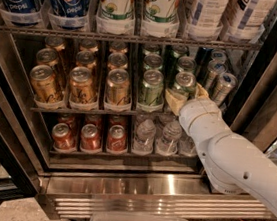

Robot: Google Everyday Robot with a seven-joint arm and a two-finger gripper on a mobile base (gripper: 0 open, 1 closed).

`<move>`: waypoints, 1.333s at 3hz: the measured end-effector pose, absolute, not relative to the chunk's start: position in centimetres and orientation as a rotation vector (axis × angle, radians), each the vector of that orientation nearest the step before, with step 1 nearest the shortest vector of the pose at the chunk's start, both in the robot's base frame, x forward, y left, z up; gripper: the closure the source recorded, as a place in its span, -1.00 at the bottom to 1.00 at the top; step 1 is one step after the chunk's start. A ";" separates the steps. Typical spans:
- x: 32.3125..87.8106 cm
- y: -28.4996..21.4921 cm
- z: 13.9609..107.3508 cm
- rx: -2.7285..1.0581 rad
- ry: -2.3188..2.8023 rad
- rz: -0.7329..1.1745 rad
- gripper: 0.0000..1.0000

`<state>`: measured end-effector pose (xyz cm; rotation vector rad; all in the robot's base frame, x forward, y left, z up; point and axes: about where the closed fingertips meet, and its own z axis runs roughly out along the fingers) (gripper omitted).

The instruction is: Pick green can from middle shelf of fridge

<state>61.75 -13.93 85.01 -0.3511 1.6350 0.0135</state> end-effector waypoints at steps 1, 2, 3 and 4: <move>61.6 -13.6 86.1 -0.353 1.639 0.039 1.00; 61.3 -13.5 86.8 -0.356 1.643 0.054 1.00; 60.4 -14.0 87.1 -0.377 1.660 0.044 1.00; 57.8 -15.1 87.2 -0.435 1.708 0.029 1.00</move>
Offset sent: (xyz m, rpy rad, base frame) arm -0.0077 0.0029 0.0247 0.0322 0.0235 0.0347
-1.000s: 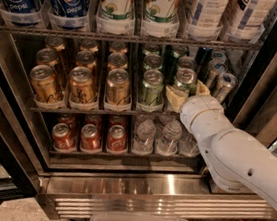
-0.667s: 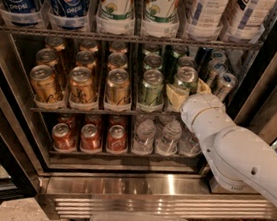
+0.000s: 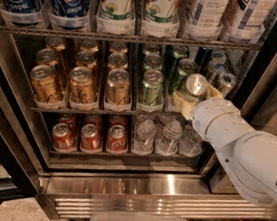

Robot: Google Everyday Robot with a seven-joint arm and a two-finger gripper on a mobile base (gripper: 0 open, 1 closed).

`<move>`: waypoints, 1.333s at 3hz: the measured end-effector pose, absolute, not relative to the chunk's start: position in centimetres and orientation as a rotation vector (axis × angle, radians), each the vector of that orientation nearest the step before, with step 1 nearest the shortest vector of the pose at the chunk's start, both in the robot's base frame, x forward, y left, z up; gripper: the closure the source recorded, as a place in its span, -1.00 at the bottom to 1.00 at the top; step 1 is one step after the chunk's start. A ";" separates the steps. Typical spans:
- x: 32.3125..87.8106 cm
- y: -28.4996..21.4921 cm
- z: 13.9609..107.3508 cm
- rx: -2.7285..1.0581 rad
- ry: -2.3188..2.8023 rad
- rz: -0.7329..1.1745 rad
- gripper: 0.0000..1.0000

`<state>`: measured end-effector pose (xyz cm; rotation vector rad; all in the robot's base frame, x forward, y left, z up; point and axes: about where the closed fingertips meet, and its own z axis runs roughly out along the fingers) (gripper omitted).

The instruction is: Pick green can from middle shelf of fridge

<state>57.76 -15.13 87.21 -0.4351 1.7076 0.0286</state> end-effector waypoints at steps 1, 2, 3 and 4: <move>57.5 -15.1 87.5 -0.433 1.699 0.036 1.00; 57.3 -14.8 88.0 -0.440 1.686 0.050 1.00; 56.7 -14.3 88.0 -0.485 1.719 0.100 1.00; 56.1 -14.2 87.3 -0.514 1.734 0.126 1.00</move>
Offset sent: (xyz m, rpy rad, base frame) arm -0.0074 0.0035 0.0106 0.0240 -0.0257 0.0307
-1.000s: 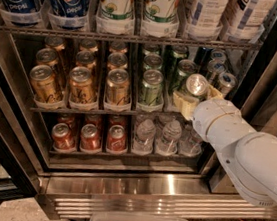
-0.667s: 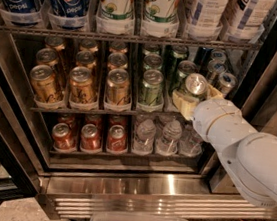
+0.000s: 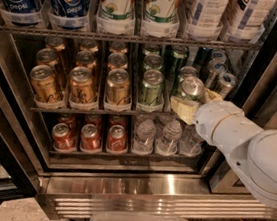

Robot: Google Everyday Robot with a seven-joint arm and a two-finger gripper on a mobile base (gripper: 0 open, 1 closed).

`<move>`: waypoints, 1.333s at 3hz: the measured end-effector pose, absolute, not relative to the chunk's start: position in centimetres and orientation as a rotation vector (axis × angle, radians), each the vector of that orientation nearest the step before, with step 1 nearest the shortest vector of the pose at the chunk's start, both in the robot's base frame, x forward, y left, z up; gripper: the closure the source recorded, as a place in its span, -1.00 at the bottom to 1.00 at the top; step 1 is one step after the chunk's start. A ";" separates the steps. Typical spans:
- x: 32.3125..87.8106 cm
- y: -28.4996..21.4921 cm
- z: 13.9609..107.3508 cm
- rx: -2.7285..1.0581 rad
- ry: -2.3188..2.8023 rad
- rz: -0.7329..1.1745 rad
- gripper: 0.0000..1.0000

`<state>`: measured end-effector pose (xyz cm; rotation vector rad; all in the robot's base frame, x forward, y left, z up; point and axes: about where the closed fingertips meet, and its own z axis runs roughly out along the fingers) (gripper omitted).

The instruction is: Pick green can from middle shelf of fridge

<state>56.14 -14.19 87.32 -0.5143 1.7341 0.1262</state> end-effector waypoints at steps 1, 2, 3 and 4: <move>56.1 -14.2 87.3 -0.514 1.734 0.126 1.00; 53.4 -11.9 86.2 -0.589 1.750 0.192 1.00; 48.0 -8.6 84.1 -0.697 1.789 0.301 1.00; 43.7 -6.3 83.3 -0.831 1.790 0.375 1.00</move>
Offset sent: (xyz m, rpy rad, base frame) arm -0.0926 0.0654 -0.0360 -0.0078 0.1167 0.2504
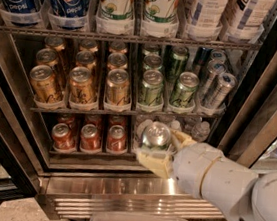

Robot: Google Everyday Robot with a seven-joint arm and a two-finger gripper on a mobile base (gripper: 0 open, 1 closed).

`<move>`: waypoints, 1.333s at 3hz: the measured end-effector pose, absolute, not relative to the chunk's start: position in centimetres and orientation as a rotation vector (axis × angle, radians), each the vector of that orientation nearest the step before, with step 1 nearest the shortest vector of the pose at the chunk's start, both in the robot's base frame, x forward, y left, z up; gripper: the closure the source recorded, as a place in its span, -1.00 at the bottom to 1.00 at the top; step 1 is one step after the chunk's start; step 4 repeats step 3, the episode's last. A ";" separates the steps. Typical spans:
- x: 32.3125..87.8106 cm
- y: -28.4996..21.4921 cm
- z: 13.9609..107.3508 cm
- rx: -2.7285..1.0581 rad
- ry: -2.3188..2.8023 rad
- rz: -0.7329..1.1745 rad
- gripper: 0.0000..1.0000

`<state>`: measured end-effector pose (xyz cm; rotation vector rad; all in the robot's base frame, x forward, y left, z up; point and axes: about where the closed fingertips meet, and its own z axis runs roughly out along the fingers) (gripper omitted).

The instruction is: Pick green can from middle shelf of fridge

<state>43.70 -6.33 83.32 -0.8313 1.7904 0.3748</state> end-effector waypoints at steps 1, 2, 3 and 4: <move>41.1 -5.1 83.3 -0.930 1.759 0.440 1.00; 39.7 -4.2 83.9 -1.012 1.666 0.552 1.00; 39.7 -4.2 83.9 -1.012 1.666 0.552 1.00; 39.7 -4.2 83.9 -1.012 1.666 0.552 1.00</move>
Offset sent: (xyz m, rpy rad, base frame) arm -0.0505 0.0180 0.0134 0.1139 -0.0622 0.3482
